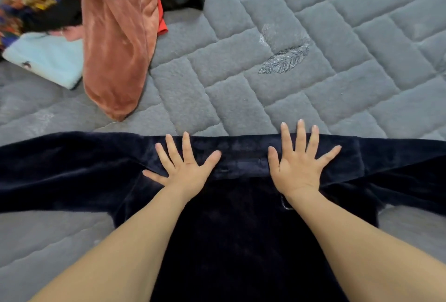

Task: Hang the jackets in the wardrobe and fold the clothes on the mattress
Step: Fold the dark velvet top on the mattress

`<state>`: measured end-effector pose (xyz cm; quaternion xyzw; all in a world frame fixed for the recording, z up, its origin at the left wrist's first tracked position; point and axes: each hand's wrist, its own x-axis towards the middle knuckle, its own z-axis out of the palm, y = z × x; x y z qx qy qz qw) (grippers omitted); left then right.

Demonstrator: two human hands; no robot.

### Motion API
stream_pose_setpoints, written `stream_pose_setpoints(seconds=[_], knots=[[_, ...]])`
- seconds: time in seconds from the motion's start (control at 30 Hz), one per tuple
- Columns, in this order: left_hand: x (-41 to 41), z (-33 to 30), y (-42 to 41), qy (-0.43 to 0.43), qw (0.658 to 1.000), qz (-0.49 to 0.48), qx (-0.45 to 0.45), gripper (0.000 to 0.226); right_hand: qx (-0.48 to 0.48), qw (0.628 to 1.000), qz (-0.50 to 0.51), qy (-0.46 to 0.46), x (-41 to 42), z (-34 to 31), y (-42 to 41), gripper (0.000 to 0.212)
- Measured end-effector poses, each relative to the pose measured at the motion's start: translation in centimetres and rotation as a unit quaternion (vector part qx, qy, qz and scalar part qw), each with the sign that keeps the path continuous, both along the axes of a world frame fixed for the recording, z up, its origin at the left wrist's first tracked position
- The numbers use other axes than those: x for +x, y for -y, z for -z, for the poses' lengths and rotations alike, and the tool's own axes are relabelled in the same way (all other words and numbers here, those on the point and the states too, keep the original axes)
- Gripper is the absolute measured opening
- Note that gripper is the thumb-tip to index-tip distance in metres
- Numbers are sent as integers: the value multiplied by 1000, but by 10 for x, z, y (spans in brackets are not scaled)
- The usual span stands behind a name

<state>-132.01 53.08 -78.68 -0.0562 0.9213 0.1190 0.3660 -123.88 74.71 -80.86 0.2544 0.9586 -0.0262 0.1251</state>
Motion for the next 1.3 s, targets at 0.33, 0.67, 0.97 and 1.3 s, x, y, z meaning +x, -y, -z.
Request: stream_pose_setpoints(seconds=[0.33, 0.67, 0.97, 1.3], knots=[[-9, -6, -8, 56, 997, 22, -44, 122, -24, 1000, 3, 13, -4, 3, -2, 68], [-6, -7, -9, 32, 998, 28, -39, 120, 2, 1000, -14, -5, -1, -2, -2, 68], [0, -31, 71, -110, 990, 90, -15, 71, -39, 996, -85, -15, -18, -30, 79, 68], [-31, -41, 350, -89, 971, -214, -52, 61, -94, 971, -209, 72, -108, -38, 286, 68]])
